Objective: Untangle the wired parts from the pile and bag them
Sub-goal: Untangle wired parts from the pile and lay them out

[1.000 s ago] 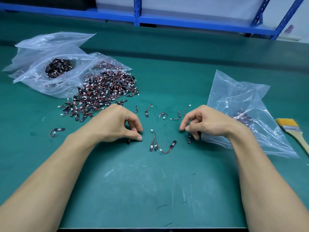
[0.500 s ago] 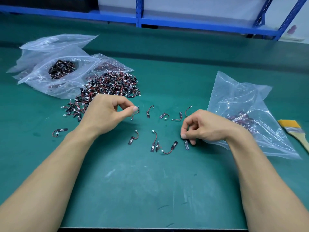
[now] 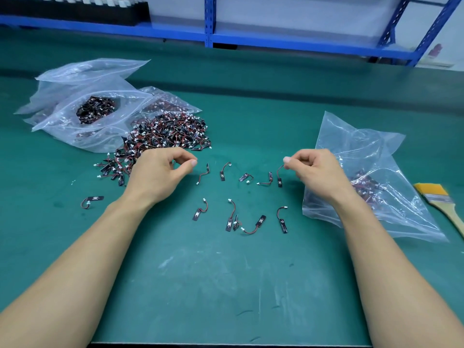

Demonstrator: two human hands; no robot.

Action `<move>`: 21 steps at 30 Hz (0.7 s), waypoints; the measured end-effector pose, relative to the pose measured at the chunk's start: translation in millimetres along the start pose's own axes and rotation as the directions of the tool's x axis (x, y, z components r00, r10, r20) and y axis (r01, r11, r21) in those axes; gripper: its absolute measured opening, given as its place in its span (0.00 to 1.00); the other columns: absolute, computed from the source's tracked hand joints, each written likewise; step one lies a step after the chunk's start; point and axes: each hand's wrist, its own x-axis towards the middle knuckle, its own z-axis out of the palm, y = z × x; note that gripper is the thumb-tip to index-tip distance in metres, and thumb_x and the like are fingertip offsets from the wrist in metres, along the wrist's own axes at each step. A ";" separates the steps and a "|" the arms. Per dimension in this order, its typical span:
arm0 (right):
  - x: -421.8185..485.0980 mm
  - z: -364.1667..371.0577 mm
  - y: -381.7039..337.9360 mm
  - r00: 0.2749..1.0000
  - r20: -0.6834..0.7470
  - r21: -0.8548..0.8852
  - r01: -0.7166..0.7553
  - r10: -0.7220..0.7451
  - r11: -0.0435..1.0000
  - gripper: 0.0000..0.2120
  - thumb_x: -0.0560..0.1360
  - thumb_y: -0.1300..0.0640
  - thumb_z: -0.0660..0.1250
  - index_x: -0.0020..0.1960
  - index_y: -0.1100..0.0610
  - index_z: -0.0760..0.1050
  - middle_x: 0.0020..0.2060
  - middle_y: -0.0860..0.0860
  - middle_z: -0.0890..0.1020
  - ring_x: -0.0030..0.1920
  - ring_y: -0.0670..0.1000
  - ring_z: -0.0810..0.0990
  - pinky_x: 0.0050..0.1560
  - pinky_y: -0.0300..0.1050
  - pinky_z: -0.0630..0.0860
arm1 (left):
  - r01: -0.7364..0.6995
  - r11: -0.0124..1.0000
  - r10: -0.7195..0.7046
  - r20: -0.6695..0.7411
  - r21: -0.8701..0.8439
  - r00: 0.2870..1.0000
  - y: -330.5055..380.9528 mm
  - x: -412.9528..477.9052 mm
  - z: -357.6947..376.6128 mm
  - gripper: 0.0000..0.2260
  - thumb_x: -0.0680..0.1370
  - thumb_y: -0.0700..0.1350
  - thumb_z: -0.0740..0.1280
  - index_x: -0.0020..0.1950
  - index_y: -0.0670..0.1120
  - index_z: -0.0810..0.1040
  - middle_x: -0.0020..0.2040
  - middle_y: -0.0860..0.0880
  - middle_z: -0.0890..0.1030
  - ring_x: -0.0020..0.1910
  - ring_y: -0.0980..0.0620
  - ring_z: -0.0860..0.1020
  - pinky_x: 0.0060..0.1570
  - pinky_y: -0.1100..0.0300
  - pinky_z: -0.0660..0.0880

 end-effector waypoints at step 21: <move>7.7 6.3 16.0 0.995 0.038 -0.199 -0.087 0.096 0.976 0.07 0.69 0.56 0.76 0.39 0.52 0.78 0.23 0.43 0.76 0.26 0.40 0.72 0.35 0.41 0.69 | 0.028 0.999 -0.025 0.097 -0.027 0.995 -1.5 0.1 7.5 0.09 0.78 0.41 0.70 0.55 0.52 0.84 0.46 0.55 0.84 0.39 0.48 0.78 0.49 0.57 0.75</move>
